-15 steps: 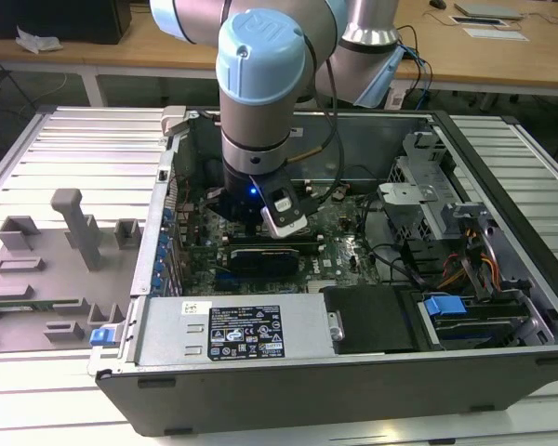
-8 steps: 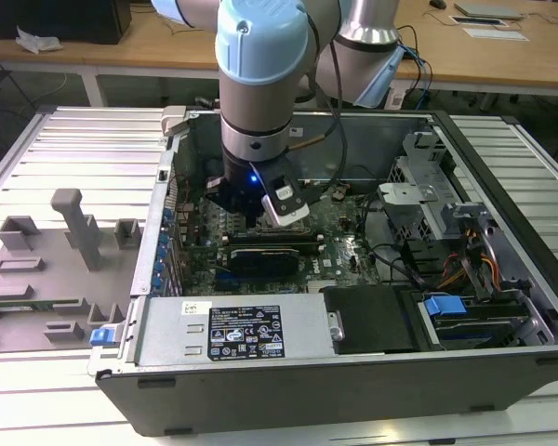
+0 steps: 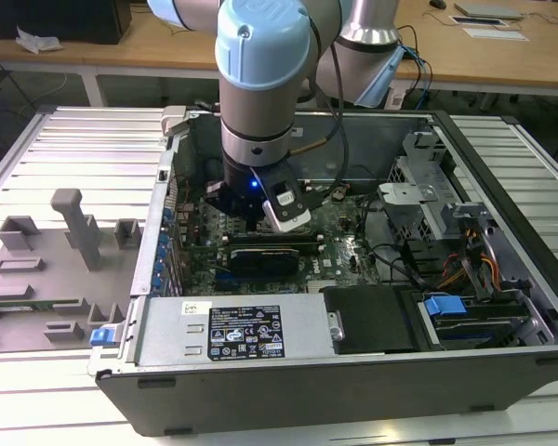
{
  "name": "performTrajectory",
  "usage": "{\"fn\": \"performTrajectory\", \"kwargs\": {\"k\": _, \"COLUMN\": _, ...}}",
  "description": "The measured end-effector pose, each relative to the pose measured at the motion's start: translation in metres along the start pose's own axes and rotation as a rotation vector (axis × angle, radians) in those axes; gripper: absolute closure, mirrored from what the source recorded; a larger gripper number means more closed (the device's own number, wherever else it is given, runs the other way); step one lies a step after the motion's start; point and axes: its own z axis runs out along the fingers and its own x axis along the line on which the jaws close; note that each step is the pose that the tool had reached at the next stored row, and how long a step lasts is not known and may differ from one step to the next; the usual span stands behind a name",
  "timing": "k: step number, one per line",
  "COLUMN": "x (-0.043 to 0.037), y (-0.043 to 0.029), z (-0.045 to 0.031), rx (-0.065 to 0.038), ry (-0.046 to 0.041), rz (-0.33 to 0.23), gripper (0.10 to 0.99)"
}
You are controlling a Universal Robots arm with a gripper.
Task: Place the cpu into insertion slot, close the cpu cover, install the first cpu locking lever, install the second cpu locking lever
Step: 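Install the second cpu locking lever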
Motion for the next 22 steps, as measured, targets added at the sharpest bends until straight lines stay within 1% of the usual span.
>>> {"fn": "performTrajectory", "kwargs": {"k": 1, "x": 0.0, "y": -0.0006, "z": 0.0011, "rx": 0.0, "ry": 0.0001, "rz": 0.0, "gripper": 0.98}}
{"fn": "performTrajectory", "kwargs": {"k": 2, "x": -0.0001, "y": -0.0016, "z": 0.0036, "rx": -0.002, "ry": 0.0002, "rz": 0.0, "gripper": 0.98}}
{"fn": "performTrajectory", "kwargs": {"k": 3, "x": -0.0002, "y": -0.0024, "z": 0.0043, "rx": -0.005, "ry": 0.0002, "rz": 0.0, "gripper": 0.98}}
{"fn": "performTrajectory", "kwargs": {"k": 7, "x": -0.0001, "y": -0.0049, "z": 0.005, "rx": -0.009, "ry": 0.0001, "rz": 0.0, "gripper": 0.98}}
{"fn": "performTrajectory", "kwargs": {"k": 10, "x": -0.0002, "y": -0.005, "z": 0.0051, "rx": -0.009, "ry": 0.0002, "rz": 0.0, "gripper": 0.98}}
{"fn": "performTrajectory", "kwargs": {"k": 11, "x": -0.0002, "y": -0.0053, "z": 0.005, "rx": -0.014, "ry": 0.0004, "rz": 0.0, "gripper": 0.98}}
{"fn": "performTrajectory", "kwargs": {"k": 12, "x": -0.0002, "y": -0.0061, "z": 0.005, "rx": -0.025, "ry": 0.0007, "rz": 0.0, "gripper": 0.98}}
{"fn": "performTrajectory", "kwargs": {"k": 15, "x": -0.0003, "y": -0.0095, "z": 0.0054, "rx": -0.038, "ry": 0.0009, "rz": -0.001, "gripper": 0.98}}
{"fn": "performTrajectory", "kwargs": {"k": 18, "x": -0.0004, "y": -0.0128, "z": 0.0079, "rx": -0.051, "ry": 0.0013, "rz": -0.001, "gripper": 0.98}}
{"fn": "performTrajectory", "kwargs": {"k": 19, "x": -0.0004, "y": -0.0132, "z": 0.0087, "rx": -0.058, "ry": 0.0016, "rz": -0.001, "gripper": 0.98}}
{"fn": "performTrajectory", "kwargs": {"k": 21, "x": -0.0004, "y": -0.0135, "z": 0.0104, "rx": -0.064, "ry": 0.0015, "rz": -0.001, "gripper": 0.98}}
{"fn": "performTrajectory", "kwargs": {"k": 22, "x": -0.0005, "y": -0.0137, "z": 0.0108, "rx": -0.063, "ry": 0.0017, "rz": -0.001, "gripper": 0.98}}
